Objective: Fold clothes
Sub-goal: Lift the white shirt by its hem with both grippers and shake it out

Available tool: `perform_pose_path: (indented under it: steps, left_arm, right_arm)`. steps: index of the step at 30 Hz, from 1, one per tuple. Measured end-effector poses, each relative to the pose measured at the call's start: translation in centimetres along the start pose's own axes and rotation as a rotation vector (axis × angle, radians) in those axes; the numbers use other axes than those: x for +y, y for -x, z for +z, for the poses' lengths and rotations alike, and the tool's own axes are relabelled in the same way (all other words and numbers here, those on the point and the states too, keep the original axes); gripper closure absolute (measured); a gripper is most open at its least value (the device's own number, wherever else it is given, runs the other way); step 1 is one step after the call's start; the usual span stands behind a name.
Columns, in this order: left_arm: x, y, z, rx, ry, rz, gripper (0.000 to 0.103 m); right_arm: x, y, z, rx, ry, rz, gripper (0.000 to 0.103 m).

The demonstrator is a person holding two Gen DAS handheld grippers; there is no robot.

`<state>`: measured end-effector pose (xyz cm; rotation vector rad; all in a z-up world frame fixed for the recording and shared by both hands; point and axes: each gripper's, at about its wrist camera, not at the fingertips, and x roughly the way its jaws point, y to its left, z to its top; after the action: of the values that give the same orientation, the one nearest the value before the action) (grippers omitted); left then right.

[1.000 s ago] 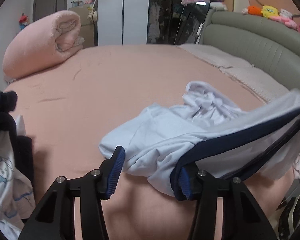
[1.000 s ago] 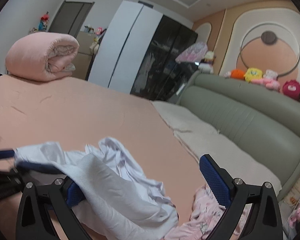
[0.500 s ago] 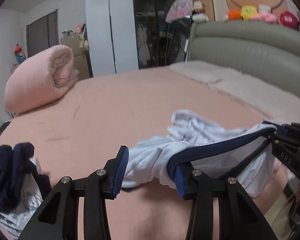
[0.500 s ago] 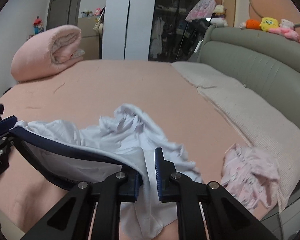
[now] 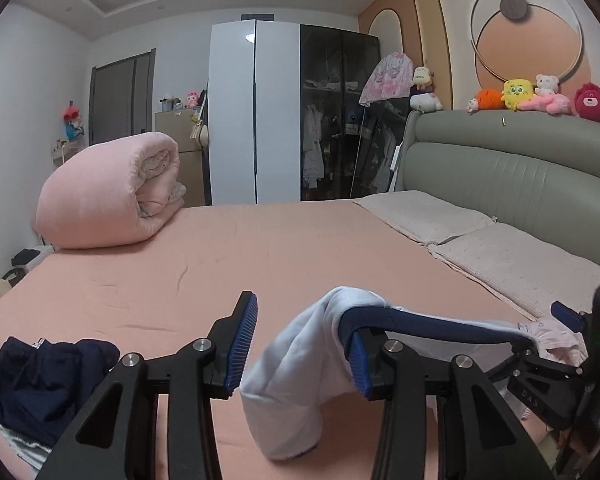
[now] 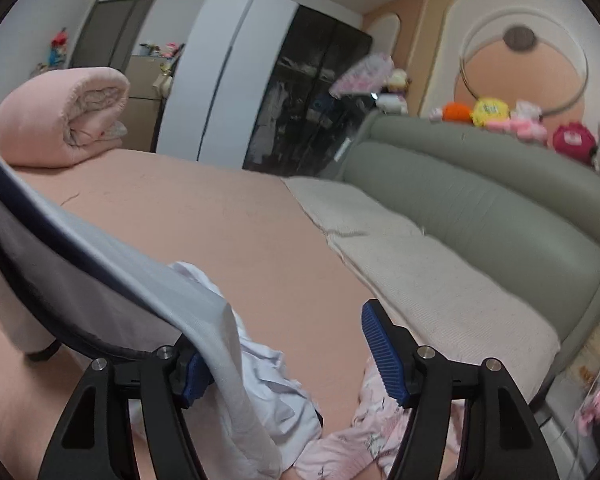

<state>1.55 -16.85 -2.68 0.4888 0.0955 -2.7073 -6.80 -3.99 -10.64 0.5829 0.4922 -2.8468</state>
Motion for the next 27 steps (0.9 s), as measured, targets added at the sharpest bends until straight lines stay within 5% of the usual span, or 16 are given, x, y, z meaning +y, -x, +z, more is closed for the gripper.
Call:
perform_pose_path:
  steps: [3,7,10,13,16,23,27]
  left_arm:
    - [0.2,-0.4,-0.6,0.037,-0.021,-0.012,0.062]
    - [0.1,-1.1,-1.4,0.072,-0.023,-0.02,0.062]
    - [-0.5,-0.9,-0.8,0.057,-0.047,-0.028,0.062]
    - [-1.3,-0.2,0.6,0.014,-0.081,-0.03,0.062]
    - [-1.3,0.0,2.2,-0.002,-0.088,-0.015,0.062]
    - [-0.7,1.7,6.5,-0.076,-0.074,-0.041,0.064]
    - [-0.5,3.2,9.5,-0.136,-0.068,-0.043,0.064]
  right_arm:
    - [-1.5,-1.4,-0.4,0.065,-0.079,0.03,0.025]
    - [-2.8,-1.9,-0.7,0.124,-0.173,0.121,0.029]
    - [-3.2,-1.5,0.2,0.11,-0.189,0.169,0.05]
    - [-2.6,-0.2,2.2,0.049,-0.142,0.179,0.081]
    - [-2.3,0.6,4.4,0.012,-0.114,0.216,0.095]
    - [-5.0,1.6,9.4,-0.024,-0.187,0.342,0.095]
    - [-5.7,4.3,13.0,-0.146,-0.123,0.318,0.095]
